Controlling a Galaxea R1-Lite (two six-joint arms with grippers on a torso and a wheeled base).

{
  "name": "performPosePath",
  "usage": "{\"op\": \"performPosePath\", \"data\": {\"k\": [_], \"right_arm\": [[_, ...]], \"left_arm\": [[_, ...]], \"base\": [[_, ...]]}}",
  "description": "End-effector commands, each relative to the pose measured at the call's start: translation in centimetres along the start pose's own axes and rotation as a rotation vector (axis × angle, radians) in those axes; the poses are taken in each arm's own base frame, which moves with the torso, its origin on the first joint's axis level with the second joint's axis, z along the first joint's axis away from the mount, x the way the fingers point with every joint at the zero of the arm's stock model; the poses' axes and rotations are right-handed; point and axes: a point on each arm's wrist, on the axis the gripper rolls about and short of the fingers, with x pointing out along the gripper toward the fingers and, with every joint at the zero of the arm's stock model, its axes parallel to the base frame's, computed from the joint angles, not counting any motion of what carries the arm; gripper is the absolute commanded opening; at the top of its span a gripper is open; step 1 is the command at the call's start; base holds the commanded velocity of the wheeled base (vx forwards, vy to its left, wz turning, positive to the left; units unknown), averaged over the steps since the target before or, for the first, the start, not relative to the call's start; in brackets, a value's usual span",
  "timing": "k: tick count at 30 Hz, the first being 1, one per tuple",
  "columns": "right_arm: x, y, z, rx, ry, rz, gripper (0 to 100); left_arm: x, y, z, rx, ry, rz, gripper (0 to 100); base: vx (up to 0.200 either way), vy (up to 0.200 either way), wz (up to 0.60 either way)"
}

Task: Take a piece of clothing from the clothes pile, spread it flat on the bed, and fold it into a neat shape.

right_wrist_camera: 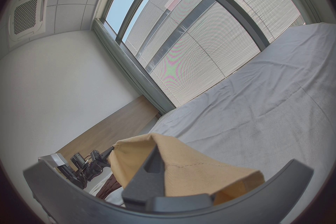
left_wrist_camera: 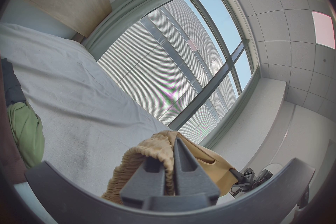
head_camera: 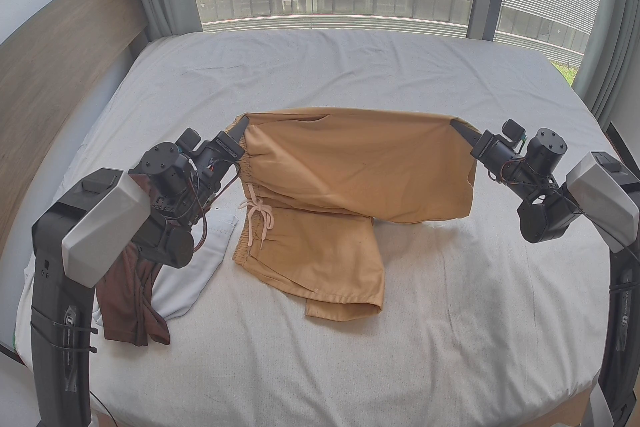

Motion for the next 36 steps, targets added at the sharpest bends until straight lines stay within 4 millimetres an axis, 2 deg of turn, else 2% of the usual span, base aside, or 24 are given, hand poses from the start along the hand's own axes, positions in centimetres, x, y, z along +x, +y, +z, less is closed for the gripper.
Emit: {"op": "performPosePath", "data": {"k": [1,2,5,8,14,18,25,27,30,33,36], "right_arm": [[0.7,-0.7,-0.2,0.0,-0.002,-0.001,0],[0.7,-0.7,-0.2,0.0,-0.002,-0.001,100],[1.8,-1.8,0.0,-0.014,-0.049,-0.025,100],[2.0,-2.1,0.2,-0.013,-0.048,-0.034,100],[1.3,-2.7,0.7,-0.007,-0.044,-0.064,100],[0.4,-2.8,-0.1,0.002,-0.027,-0.083,100],[-1.7,-2.0,-2.4,0.017,-0.004,-0.086,100],[-1.7,-2.0,-2.4,0.018,-0.003,-0.087,100],[-2.5,-1.2,-3.7,0.027,0.014,-0.077,100],[-3.2,-0.4,-4.2,0.036,0.031,-0.081,100],[-3.7,0.7,-4.9,0.043,0.068,-0.084,100]], "left_arm": [[0.4,0.9,-0.2,0.0,0.0,0.01,100],[0.4,0.9,-0.2,0.0,0.0,0.01,100],[1.0,1.0,0.6,-0.016,-0.011,0.011,100],[1.2,1.1,0.7,-0.05,-0.002,0.025,100],[0.8,1.5,0.3,-0.061,0.018,0.053,100],[0.2,2.4,0.1,-0.068,0.043,0.105,100],[-1.6,4.1,1.7,-0.061,0.051,0.209,100],[-1.7,4.2,1.7,-0.061,0.052,0.213,100],[-2.9,5.0,2.6,-0.047,0.051,0.251,100],[-3.7,4.8,2.7,-0.032,0.057,0.264,100],[-4.5,3.6,3.1,-0.022,0.046,0.239,100]], "base": [[0.0,0.0,0.0],[0.0,0.0,0.0],[0.0,0.0,0.0],[0.0,0.0,0.0],[0.0,0.0,0.0],[0.0,0.0,0.0],[0.0,0.0,0.0],[0.0,0.0,0.0],[0.0,0.0,0.0],[0.0,0.0,0.0],[0.0,0.0,0.0]]}}
